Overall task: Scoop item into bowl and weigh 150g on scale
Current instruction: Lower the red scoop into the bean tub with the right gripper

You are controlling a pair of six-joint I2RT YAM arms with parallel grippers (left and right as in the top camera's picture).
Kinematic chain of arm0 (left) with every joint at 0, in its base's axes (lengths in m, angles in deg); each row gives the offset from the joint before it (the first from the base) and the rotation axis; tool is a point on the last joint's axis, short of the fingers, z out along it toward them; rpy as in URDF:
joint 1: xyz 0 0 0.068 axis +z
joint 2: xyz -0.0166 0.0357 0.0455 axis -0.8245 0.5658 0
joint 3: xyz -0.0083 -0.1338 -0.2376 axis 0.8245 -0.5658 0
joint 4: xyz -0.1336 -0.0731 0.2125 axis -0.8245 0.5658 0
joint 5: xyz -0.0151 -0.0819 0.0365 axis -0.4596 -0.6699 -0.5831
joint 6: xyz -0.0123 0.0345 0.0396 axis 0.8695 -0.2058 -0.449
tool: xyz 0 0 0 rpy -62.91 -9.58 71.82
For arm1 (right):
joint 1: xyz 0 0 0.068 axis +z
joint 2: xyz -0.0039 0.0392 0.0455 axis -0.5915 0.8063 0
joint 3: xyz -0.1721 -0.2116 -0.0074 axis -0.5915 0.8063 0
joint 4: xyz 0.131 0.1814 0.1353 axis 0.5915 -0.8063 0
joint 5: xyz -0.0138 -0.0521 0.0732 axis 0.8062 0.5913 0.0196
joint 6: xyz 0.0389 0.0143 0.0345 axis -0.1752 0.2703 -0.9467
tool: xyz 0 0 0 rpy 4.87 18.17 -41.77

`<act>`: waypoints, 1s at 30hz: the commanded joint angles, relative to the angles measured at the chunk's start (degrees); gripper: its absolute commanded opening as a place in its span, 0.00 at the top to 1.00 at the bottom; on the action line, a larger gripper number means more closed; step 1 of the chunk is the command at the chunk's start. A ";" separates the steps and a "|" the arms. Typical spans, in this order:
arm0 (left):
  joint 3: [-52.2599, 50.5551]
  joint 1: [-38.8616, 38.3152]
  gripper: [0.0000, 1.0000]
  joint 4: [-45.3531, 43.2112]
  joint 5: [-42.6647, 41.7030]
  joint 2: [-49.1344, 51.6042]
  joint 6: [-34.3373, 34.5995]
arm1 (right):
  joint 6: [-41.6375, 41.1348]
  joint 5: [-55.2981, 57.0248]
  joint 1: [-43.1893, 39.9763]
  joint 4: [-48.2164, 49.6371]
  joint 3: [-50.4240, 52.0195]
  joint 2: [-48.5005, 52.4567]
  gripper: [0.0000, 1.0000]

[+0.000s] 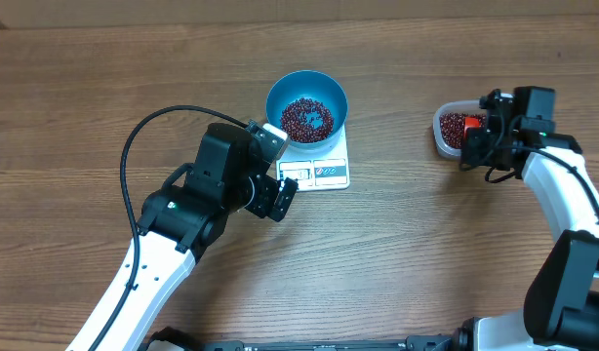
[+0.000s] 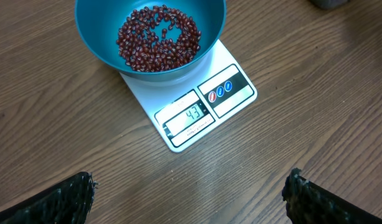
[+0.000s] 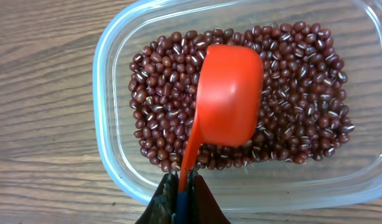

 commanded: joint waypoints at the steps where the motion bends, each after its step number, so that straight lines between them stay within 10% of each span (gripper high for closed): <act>1: 0.00 0.09 0.01 -0.17 -0.39 0.31 0.57 | -0.35 -8.74 -2.40 -0.31 0.04 2.54 0.96; 30: 0.00 0.09 0.00 -0.17 -0.39 0.31 0.57 | -3.41 -22.03 -10.67 -2.23 0.04 3.58 0.96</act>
